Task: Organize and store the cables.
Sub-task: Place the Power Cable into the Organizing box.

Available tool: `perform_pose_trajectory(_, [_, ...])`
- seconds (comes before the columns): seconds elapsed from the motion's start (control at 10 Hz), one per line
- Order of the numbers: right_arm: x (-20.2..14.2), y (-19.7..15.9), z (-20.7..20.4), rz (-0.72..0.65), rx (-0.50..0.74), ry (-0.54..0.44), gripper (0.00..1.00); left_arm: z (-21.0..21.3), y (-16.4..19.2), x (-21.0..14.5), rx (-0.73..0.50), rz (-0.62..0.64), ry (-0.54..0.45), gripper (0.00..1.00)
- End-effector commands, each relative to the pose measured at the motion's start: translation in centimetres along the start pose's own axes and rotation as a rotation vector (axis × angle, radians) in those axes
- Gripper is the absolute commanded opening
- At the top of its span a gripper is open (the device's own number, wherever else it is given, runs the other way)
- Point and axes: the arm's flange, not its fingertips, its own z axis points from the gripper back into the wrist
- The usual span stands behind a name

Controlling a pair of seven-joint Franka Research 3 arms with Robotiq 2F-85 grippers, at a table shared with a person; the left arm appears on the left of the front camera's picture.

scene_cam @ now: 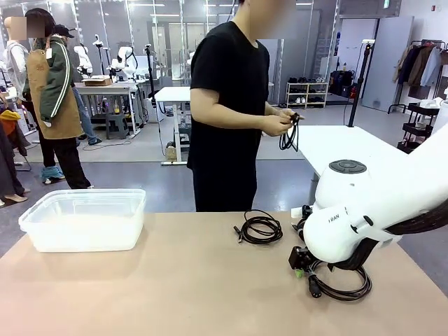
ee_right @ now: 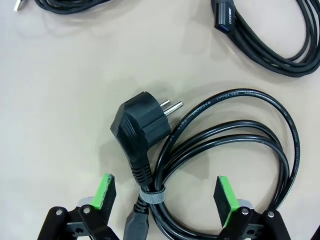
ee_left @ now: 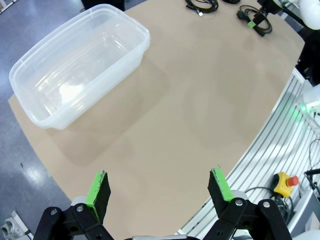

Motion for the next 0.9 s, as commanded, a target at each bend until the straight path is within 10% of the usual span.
perform_pose_trajectory(0.0, [0.51, 0.6, -0.59, -0.01, -0.039, -0.011, 0.82, 0.21, 0.09, 0.09, -0.006, -0.012, 0.0, 1.0])
perform_pose_trajectory(0.3, [0.37, 0.44, -0.44, -0.018, -0.034, -0.008, 0.0, 0.21, 0.09, 0.09, -0.006, -0.012, 0.0, 1.0])
perform_pose_trajectory(0.8, [0.5, 0.1, -0.06, -0.084, -0.02, 0.016, 0.0, 0.21, 0.09, 0.09, -0.006, -0.012, 0.0, 1.0])
